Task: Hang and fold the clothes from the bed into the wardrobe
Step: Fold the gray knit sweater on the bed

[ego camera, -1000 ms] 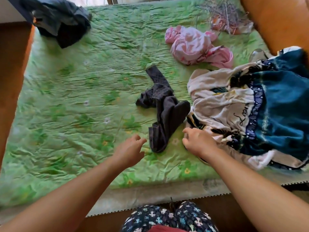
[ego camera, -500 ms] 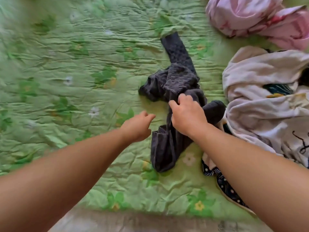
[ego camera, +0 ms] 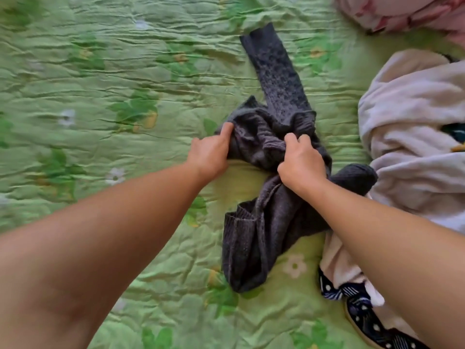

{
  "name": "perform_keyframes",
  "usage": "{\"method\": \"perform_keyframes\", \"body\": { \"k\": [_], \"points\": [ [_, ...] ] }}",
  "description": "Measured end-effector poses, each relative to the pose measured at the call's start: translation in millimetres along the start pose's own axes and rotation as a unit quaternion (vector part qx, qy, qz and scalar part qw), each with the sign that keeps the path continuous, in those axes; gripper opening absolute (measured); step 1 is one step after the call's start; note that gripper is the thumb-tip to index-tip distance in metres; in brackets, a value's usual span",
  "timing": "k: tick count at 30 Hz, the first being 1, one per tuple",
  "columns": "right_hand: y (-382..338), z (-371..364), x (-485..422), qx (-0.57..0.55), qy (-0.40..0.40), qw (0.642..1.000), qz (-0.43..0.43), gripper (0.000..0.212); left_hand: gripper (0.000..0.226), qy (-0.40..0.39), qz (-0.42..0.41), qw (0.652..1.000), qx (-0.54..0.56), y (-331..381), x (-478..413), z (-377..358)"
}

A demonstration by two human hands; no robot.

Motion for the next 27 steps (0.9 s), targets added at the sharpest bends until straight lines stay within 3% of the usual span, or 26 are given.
{"method": "perform_keyframes", "body": {
  "k": [6,10,13,15,19,22,25,27],
  "points": [
    [13.5,36.0,52.5,-0.113,-0.006,0.993,-0.043,0.035,0.04,-0.064,0.095,0.987,0.112,-66.5,68.3,31.9],
    [0.2,72.1,106.7,-0.145,-0.002,0.989,-0.033,0.024,0.021,-0.024,0.136,0.977,0.16,-110.7,126.9,97.2],
    [-18.8,117.5,143.5,-0.153,0.043,0.987,0.004,0.029,0.018,0.012,0.131,0.968,0.214,-133.4,171.0,153.3],
    [-34.7,154.2,166.0,-0.178,0.091,0.979,0.028,0.024,0.017,0.031,0.12,0.975,0.183,-140.8,200.1,184.3],
    [-90.1,232.4,208.5,-0.232,0.166,0.953,0.106,0.016,0.019,0.006,0.13,0.98,0.151,-139.0,258.6,221.0],
    [-144.1,291.8,236.6,-0.287,0.182,0.926,0.165,0.021,0.027,-0.029,0.14,0.972,0.188,-125.7,296.9,243.6],
    [-194.0,351.9,265.8,-0.355,0.191,0.887,0.225,0.019,0.055,-0.035,0.093,0.952,0.289,-100.0,324.4,277.4],
    [-218.5,388.2,284.9,-0.388,0.201,0.862,0.257,0.023,0.077,-0.041,0.053,0.92,0.386,-82.7,342.2,299.2]
  ]
}}
Point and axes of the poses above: each hand's wrist, its own x-axis away from the middle knuckle, its own z-axis out of the back of the hand, y = z × x, the point moved 6 cm from there along -x, towards the middle knuckle, and after that the axes turned 14 degrees about z, right-handed, at the moved point
